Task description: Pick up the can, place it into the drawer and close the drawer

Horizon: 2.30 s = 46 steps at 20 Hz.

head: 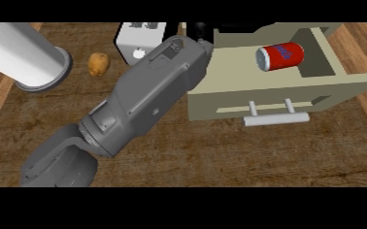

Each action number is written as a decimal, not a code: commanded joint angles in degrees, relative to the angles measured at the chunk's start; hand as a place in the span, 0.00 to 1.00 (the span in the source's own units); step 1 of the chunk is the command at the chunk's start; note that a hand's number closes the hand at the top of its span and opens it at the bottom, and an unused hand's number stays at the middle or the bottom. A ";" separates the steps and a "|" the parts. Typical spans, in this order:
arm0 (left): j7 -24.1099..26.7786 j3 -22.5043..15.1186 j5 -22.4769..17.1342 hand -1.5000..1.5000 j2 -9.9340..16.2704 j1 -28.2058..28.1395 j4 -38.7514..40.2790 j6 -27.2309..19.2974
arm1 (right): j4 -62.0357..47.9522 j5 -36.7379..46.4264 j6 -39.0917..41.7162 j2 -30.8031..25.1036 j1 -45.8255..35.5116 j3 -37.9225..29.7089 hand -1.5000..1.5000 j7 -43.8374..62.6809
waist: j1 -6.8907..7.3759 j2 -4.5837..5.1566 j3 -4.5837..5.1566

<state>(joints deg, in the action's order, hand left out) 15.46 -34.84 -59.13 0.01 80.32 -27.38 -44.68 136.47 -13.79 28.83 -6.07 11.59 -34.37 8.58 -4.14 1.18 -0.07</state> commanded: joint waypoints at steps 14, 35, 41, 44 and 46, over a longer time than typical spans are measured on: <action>-1.63 0.97 -0.74 0.00 -0.01 2.33 -1.30 -1.71 | -10.57 48.20 -8.69 0.40 -14.85 24.48 0.00 -9.16 | 4.07 -0.72 0.04; -10.02 0.17 5.83 0.00 10.30 -5.53 -12.59 -3.05 | -62.52 80.16 -32.60 -0.33 -42.42 37.58 0.00 -13.76 | 6.45 -0.89 0.05; -12.57 1.12 6.93 0.00 14.04 -7.60 -18.08 -2.92 | -81.67 83.10 -41.79 -0.66 -49.20 34.15 0.00 -15.75 | 6.97 -0.67 0.01; -14.55 1.89 7.98 0.00 18.19 -10.34 -20.82 -2.03 | -85.58 84.62 -44.12 -1.23 -51.67 33.96 0.00 -16.02 | 6.19 -0.96 0.04; -17.03 0.82 8.63 0.00 18.75 -10.14 -23.45 -3.26 | -90.26 84.96 -48.36 -1.34 -53.48 32.23 0.00 -16.22 | 6.53 -0.87 0.01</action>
<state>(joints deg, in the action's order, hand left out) 1.33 -34.14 -51.48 16.30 70.90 -48.29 -47.73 55.12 69.52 -13.50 -7.69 -39.07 -0.58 -7.39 2.73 -0.23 0.39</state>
